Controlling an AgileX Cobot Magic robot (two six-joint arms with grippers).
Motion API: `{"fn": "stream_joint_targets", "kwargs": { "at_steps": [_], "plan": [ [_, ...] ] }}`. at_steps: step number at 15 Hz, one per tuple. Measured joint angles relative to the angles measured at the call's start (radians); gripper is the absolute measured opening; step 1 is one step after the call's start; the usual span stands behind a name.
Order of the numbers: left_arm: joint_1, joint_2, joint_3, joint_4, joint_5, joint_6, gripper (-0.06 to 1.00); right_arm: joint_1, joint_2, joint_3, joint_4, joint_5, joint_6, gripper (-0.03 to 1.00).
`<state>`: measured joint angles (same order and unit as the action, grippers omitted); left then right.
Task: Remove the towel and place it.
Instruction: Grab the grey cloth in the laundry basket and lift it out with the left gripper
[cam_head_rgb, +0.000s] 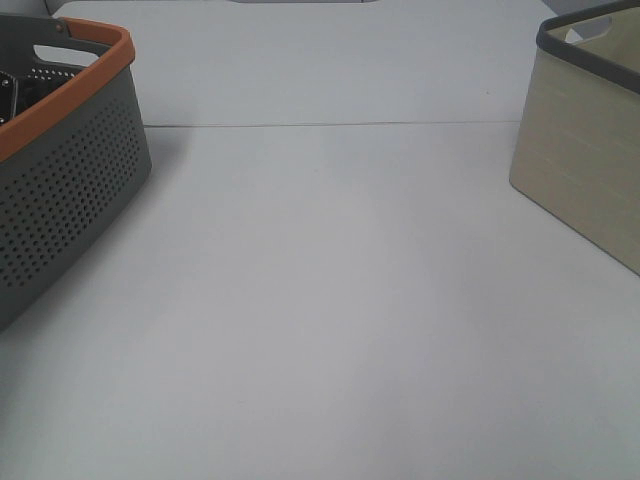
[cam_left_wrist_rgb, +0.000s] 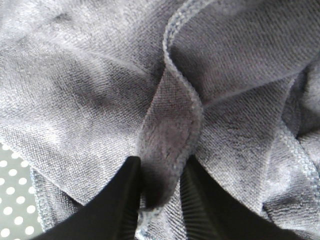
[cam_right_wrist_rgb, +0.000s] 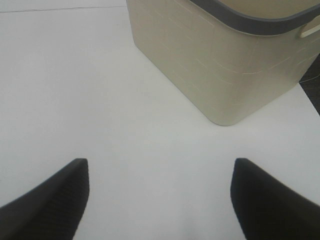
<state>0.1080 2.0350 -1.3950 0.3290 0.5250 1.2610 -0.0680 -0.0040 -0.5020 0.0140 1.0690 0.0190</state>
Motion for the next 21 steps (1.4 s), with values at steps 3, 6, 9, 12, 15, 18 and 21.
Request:
{"fn": "stream_joint_targets", "kwargs": {
  "at_steps": [3,6,9,12,15,18,21],
  "plan": [
    [0.0,0.0,0.0,0.0,0.0,-0.012,0.27,0.0,0.0,0.0,0.0,0.0,0.0,0.7],
    [0.0,0.0,0.0,-0.002,0.0,-0.037,0.18,0.0,0.0,0.0,0.0,0.0,0.0,0.7],
    [0.0,0.0,0.0,-0.016,0.0,-0.041,0.0,0.0,0.0,0.0,0.0,0.0,0.0,0.7],
    [0.0,-0.036,0.0,-0.021,0.008,-0.062,0.0,0.0,0.0,0.0,0.0,0.0,0.0,0.7],
    [0.0,-0.147,0.0,-0.029,0.049,-0.138,0.0,0.0,0.0,0.0,0.0,0.0,0.0,0.7],
    [0.0,-0.34,0.0,-0.155,0.114,-0.212,0.0,0.0,0.0,0.0,0.0,0.0,0.0,0.7],
    [0.0,-0.502,0.0,-0.294,0.171,-0.217,0.0,0.0,0.0,0.0,0.0,0.0,0.0,0.7]
  ]
}}
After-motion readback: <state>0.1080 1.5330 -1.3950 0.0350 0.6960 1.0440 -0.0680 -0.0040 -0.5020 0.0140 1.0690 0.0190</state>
